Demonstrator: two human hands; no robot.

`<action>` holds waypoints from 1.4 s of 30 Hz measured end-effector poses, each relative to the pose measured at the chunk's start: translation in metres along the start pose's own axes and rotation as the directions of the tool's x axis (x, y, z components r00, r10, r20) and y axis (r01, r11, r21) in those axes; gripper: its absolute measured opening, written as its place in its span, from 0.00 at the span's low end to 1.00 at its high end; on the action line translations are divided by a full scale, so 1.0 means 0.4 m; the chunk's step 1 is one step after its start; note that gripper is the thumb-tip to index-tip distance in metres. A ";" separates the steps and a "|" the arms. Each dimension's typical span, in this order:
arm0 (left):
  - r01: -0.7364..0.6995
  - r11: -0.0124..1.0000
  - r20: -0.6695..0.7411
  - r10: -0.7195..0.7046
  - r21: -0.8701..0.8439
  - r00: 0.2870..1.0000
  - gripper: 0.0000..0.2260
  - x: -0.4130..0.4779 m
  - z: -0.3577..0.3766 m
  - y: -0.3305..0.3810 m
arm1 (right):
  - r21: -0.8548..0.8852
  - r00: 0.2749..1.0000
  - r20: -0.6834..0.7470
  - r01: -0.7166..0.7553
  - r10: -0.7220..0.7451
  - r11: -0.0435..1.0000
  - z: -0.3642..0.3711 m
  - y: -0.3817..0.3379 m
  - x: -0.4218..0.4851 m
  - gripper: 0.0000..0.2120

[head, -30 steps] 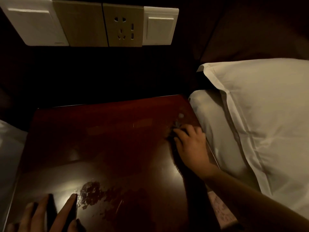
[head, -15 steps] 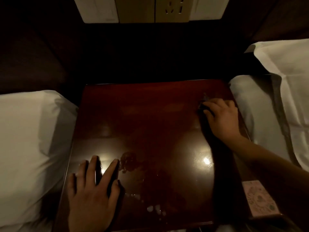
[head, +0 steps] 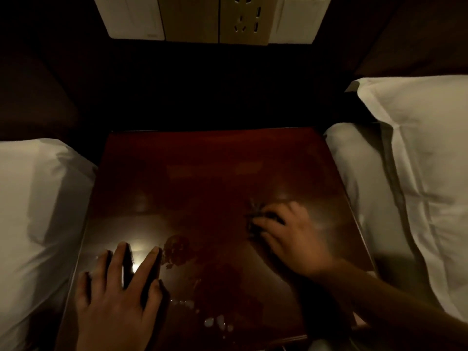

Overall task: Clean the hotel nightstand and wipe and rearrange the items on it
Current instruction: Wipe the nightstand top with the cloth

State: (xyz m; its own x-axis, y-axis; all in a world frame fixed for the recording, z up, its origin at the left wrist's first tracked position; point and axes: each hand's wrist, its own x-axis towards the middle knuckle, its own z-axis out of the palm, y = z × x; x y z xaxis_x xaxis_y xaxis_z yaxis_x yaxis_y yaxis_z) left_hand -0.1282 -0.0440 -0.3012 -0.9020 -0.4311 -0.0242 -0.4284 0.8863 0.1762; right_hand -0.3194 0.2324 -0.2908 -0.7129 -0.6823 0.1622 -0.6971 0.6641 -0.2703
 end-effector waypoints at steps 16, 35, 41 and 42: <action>-0.012 0.999 0.004 0.012 0.034 1.000 0.25 -0.003 0.016 -0.012 | -0.097 0.980 0.069 -0.179 0.186 0.979 -0.004 0.004 0.024 0.27; -0.036 0.997 0.019 0.035 0.075 0.999 0.25 -0.005 0.021 -0.022 | 0.144 0.980 0.078 0.171 -0.183 0.975 0.106 -0.296 0.086 0.19; -0.026 1.000 0.020 0.026 -0.001 0.999 0.25 -0.003 0.018 -0.026 | 0.180 0.893 -0.090 -0.421 0.441 0.889 0.007 -0.148 -0.197 0.19; -0.028 0.999 0.017 0.029 -0.018 0.999 0.25 -0.004 0.016 -0.025 | 0.191 0.888 -0.081 -0.432 0.453 0.881 0.015 -0.173 -0.225 0.19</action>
State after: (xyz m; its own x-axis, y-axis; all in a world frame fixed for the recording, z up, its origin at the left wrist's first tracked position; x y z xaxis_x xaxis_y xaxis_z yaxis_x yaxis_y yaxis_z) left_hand -0.1227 -0.0511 -0.3093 -0.9147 -0.4025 -0.0357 -0.4014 0.8949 0.1949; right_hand -0.2065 0.2459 -0.2925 -0.9549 -0.2803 0.0982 -0.2916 0.8218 -0.4895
